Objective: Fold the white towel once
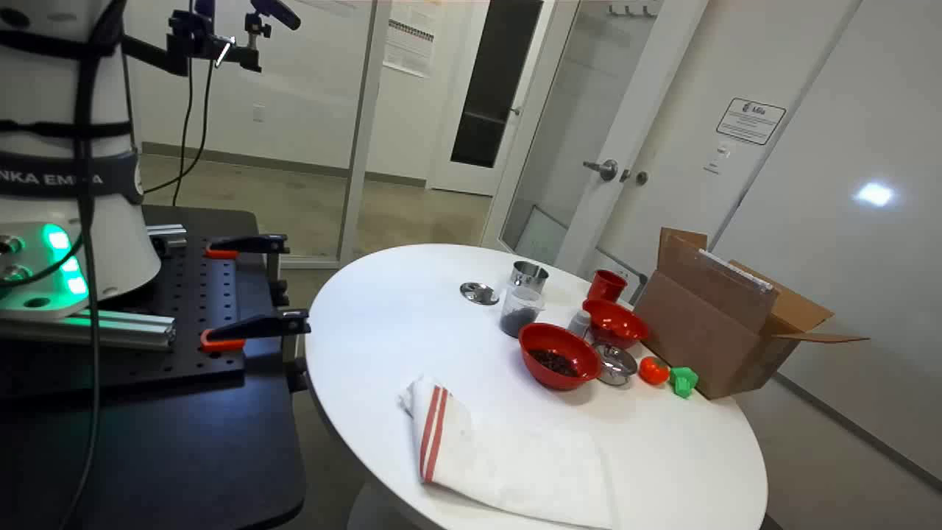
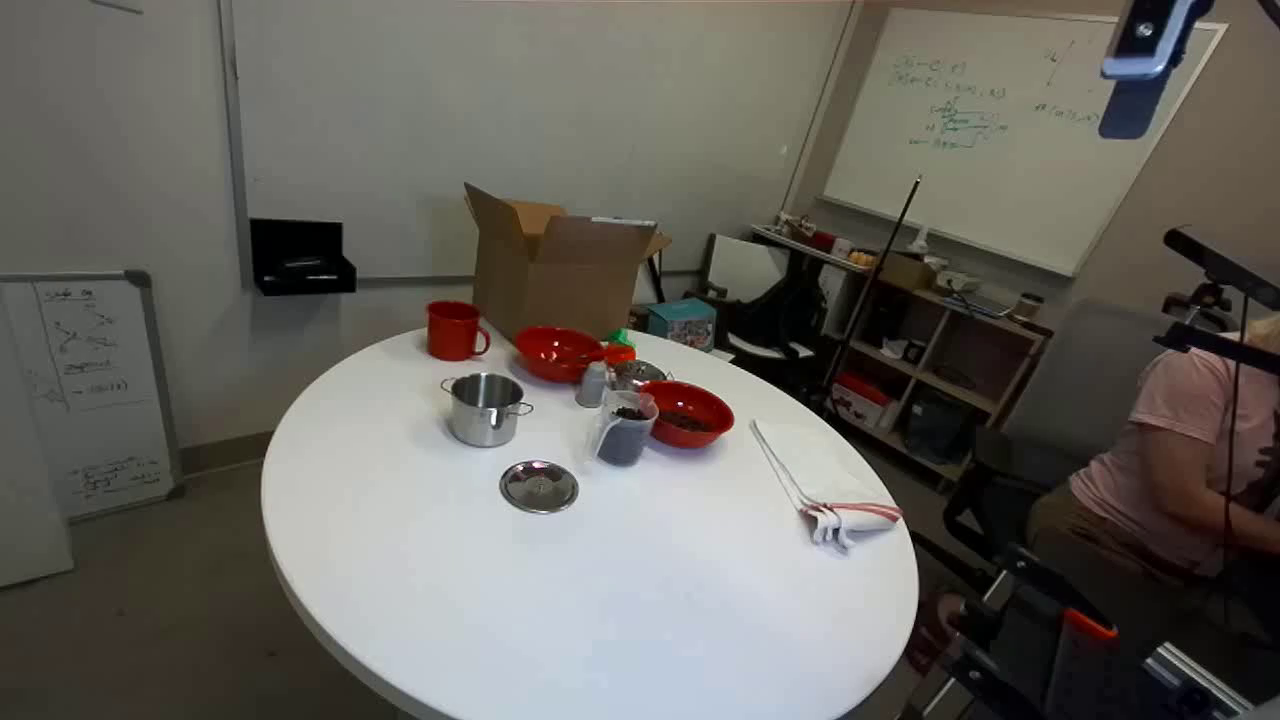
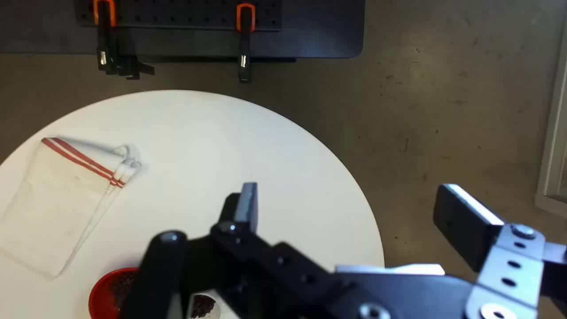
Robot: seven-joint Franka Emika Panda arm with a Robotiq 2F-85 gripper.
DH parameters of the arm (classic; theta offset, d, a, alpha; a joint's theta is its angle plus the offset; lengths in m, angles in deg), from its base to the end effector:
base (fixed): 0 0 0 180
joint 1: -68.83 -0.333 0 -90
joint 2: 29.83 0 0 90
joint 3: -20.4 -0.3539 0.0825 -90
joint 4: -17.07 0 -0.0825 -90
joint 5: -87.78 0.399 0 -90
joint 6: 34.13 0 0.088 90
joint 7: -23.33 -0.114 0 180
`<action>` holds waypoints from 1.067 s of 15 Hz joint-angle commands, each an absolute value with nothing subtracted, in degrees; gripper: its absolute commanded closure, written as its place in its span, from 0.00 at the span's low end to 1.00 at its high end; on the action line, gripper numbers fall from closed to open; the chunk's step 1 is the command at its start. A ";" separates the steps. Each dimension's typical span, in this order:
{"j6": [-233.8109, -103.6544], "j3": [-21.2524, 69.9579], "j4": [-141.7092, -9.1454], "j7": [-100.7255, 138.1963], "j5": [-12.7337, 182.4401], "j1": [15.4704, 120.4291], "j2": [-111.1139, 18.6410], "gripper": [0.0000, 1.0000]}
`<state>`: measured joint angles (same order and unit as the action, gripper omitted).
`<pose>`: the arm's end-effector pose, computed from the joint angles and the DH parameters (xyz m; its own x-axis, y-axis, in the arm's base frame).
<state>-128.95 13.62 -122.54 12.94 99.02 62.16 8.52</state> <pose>0.3137 0.1034 0.5404 0.9908 0.0026 -0.1351 -0.0105 -0.9953 -0.0959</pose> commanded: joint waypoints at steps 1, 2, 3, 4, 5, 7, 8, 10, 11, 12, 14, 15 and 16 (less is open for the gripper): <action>-128.76 13.11 -122.41 13.27 99.29 62.85 8.53 0.00; -128.76 13.11 -122.41 13.27 99.29 62.85 8.53 0.00; -128.76 13.11 -122.41 13.27 99.29 62.85 8.53 0.00; -128.76 13.11 -122.41 13.27 99.29 62.86 8.53 0.00; -128.76 13.11 -122.41 13.27 99.29 62.85 8.53 0.00; -128.76 13.11 -122.41 13.27 99.29 62.85 8.53 0.00; -129.06 13.09 -122.36 12.73 98.99 63.31 8.02 0.00; -132.27 13.69 -122.92 14.06 97.36 64.51 6.89 0.00; -134.64 13.80 -123.52 14.54 95.80 65.33 6.50 0.00; -136.55 14.52 -124.11 14.83 95.19 66.08 5.73 0.00; -141.96 17.31 -125.15 17.16 92.05 68.96 0.77 0.00; -144.09 18.26 -125.67 17.45 90.99 69.78 -0.43 0.00; -146.14 19.68 -126.08 17.96 90.06 71.01 -2.39 0.00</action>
